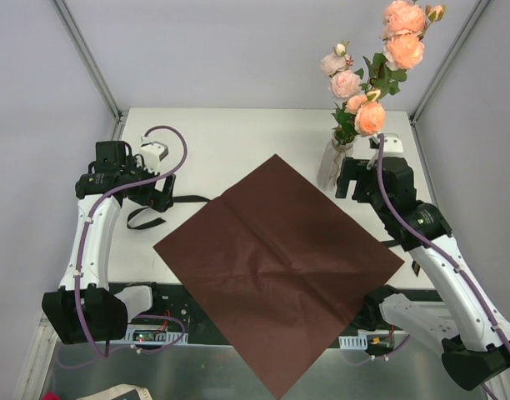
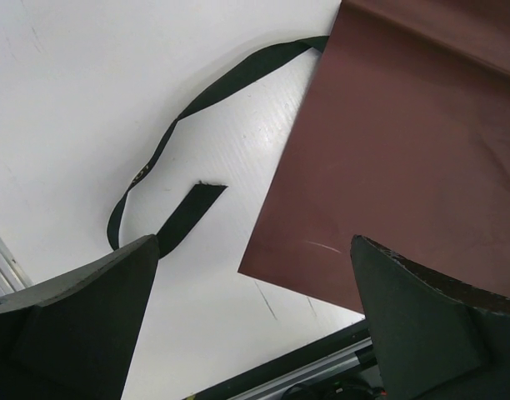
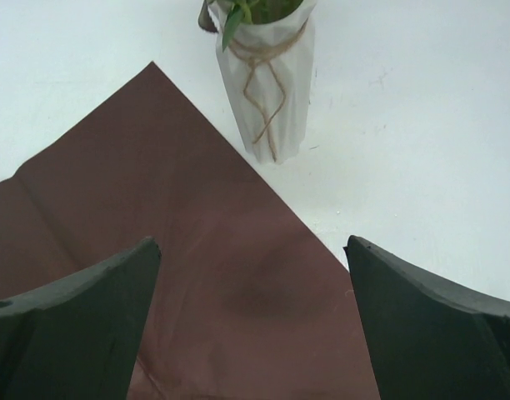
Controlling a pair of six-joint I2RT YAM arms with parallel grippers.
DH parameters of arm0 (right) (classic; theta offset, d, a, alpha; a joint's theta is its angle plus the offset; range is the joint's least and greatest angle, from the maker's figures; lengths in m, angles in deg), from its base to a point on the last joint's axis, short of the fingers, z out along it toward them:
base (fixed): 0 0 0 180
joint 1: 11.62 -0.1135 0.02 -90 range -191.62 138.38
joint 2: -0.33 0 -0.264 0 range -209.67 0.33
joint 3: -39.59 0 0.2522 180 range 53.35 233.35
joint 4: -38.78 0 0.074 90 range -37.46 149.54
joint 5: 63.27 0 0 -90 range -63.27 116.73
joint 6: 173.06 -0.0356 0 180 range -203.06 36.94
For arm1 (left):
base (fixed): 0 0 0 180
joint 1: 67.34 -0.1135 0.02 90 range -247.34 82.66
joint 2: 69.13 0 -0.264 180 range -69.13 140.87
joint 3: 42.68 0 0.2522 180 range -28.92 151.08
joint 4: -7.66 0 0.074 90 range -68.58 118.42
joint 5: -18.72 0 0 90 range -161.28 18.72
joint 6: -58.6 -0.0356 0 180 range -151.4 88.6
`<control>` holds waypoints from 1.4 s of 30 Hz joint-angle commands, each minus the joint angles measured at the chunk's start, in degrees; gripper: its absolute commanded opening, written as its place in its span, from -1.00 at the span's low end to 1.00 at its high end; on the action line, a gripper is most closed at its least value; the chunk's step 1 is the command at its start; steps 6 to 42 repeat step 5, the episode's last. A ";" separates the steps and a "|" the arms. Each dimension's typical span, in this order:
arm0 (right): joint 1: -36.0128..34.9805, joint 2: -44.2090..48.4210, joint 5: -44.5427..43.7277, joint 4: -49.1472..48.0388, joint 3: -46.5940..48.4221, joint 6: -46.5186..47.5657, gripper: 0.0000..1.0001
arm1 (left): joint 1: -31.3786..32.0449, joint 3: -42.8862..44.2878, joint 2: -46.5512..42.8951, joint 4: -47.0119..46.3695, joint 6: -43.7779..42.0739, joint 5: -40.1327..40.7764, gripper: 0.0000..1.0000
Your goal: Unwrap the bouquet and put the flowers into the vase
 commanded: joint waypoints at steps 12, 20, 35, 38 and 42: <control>-0.24 1.14 1.53 -0.76 -1.26 0.81 0.93 | -0.55 1.26 -0.19 -1.44 3.05 -2.13 0.98; -0.24 1.14 1.53 -0.76 -1.26 0.81 0.93 | -0.55 1.26 -0.19 -1.44 3.05 -2.13 0.98; -0.24 1.14 1.53 -0.76 -1.26 0.81 0.93 | -0.55 1.26 -0.19 -1.44 3.05 -2.13 0.98; -0.24 1.14 1.53 -0.76 -1.26 0.81 0.93 | -0.55 1.26 -0.19 -1.44 3.05 -2.13 0.98; -0.24 1.14 1.53 -0.76 -1.26 0.81 0.93 | -0.55 1.26 -0.19 -1.44 3.05 -2.13 0.98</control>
